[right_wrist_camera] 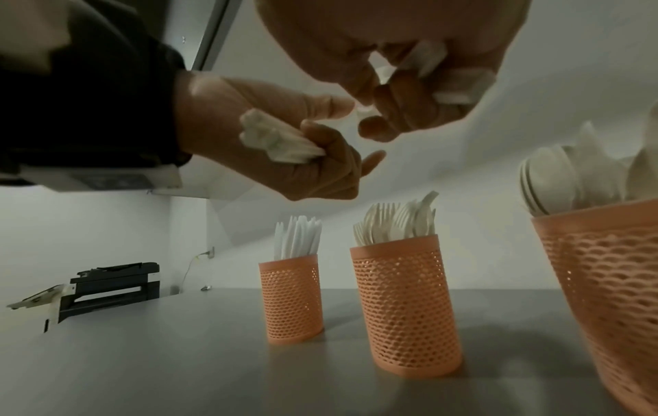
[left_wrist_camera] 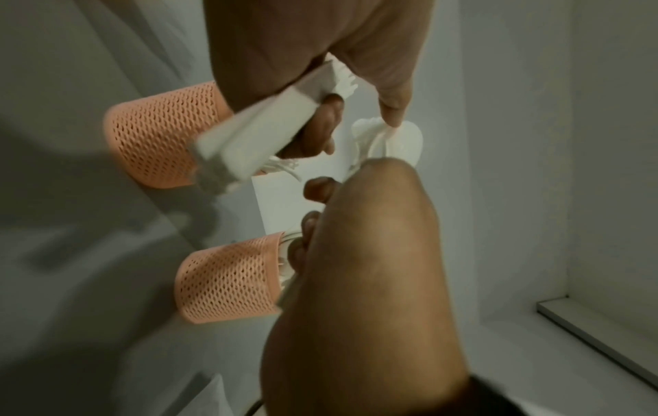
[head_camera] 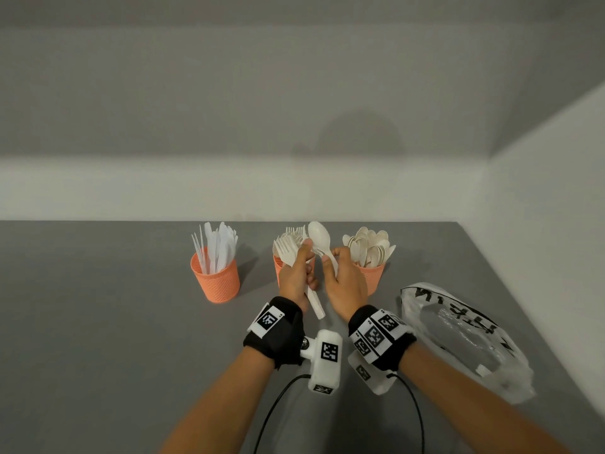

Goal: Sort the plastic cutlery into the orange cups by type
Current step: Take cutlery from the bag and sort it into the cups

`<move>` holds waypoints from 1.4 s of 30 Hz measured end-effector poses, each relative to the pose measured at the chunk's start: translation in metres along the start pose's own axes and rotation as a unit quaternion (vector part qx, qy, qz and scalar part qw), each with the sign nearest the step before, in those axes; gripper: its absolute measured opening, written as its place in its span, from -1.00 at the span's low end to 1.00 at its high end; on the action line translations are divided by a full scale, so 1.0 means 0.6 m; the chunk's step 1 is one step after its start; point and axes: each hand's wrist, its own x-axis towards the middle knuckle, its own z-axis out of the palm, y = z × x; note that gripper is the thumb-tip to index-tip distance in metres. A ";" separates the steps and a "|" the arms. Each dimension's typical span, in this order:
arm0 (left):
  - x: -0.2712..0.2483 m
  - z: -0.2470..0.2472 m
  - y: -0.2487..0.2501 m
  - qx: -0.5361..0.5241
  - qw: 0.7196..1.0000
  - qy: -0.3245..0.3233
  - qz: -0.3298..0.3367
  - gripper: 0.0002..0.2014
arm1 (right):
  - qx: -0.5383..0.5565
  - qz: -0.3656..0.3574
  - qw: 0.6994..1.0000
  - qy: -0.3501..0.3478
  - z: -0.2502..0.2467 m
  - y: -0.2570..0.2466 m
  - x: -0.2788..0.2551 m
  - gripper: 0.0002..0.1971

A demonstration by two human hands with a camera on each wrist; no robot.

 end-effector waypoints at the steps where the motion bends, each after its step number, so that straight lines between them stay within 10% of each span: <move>1: -0.001 0.002 -0.001 -0.010 1.000 -0.007 0.003 -0.75 | -0.011 -0.001 1.000 -0.010 0.000 0.001 -0.001 -0.89; 11: 0.009 -0.009 -0.015 0.047 0.998 0.027 0.011 -0.77 | 0.104 0.060 0.992 -0.035 -0.008 0.031 0.001 -0.90; 17: 0.036 -0.048 0.026 0.087 0.984 0.062 0.143 -0.75 | 0.277 0.081 0.954 0.084 -0.074 0.054 0.064 -0.73; 31: 0.118 -0.022 0.069 0.170 0.931 0.104 0.305 -0.58 | 0.032 0.075 0.990 0.117 -0.082 0.107 0.100 -0.68; 42: 0.138 -0.012 0.036 0.184 0.942 0.096 0.263 -0.56 | -0.169 0.039 0.981 0.085 -0.064 0.133 0.099 -0.54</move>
